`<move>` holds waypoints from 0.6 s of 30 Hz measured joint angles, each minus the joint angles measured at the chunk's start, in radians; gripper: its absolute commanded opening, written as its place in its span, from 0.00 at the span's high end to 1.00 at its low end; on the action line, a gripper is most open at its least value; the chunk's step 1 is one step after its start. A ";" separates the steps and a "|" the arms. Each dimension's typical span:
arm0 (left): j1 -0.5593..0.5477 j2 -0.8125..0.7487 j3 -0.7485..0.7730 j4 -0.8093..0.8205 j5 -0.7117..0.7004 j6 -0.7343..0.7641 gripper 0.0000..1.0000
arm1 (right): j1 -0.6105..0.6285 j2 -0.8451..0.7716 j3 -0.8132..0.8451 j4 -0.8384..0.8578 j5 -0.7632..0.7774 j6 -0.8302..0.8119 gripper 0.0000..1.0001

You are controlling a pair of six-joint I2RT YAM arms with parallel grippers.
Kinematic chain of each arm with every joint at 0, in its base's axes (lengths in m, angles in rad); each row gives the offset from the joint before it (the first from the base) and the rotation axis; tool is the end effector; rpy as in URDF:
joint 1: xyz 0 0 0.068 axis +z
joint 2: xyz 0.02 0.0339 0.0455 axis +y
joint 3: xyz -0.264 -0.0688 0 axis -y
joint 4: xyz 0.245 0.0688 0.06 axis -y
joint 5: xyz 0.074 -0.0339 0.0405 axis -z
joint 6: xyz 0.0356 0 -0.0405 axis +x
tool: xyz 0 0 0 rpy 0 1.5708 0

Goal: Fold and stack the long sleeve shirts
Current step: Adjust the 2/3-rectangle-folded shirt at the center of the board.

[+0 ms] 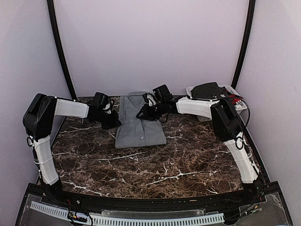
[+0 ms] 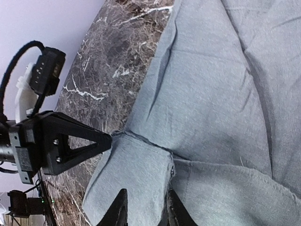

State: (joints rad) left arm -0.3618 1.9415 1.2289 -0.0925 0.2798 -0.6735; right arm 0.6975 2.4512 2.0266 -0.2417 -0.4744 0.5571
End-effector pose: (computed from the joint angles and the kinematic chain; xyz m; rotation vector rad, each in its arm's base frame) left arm 0.3849 -0.1562 0.1668 -0.2471 2.4831 -0.8013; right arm 0.4146 0.3687 0.1701 -0.4529 2.3924 1.1629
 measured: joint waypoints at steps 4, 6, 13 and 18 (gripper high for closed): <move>0.000 0.000 0.000 -0.007 0.000 0.001 0.94 | 0.003 0.022 0.064 0.000 -0.007 0.001 0.80; 0.000 0.000 0.000 -0.010 0.000 0.002 0.94 | 0.003 0.032 0.083 -0.002 -0.009 0.001 0.82; 0.000 0.000 0.000 -0.013 0.000 0.009 0.93 | 0.003 0.044 0.090 -0.040 0.003 -0.007 0.62; 0.000 0.000 0.001 -0.014 0.000 0.012 0.93 | 0.003 0.034 0.056 -0.049 0.057 -0.033 0.56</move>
State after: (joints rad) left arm -0.3614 1.9415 1.2301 -0.1066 0.2802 -0.6617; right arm 0.7006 2.4855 2.0830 -0.2905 -0.4171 0.5243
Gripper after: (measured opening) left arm 0.067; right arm 0.427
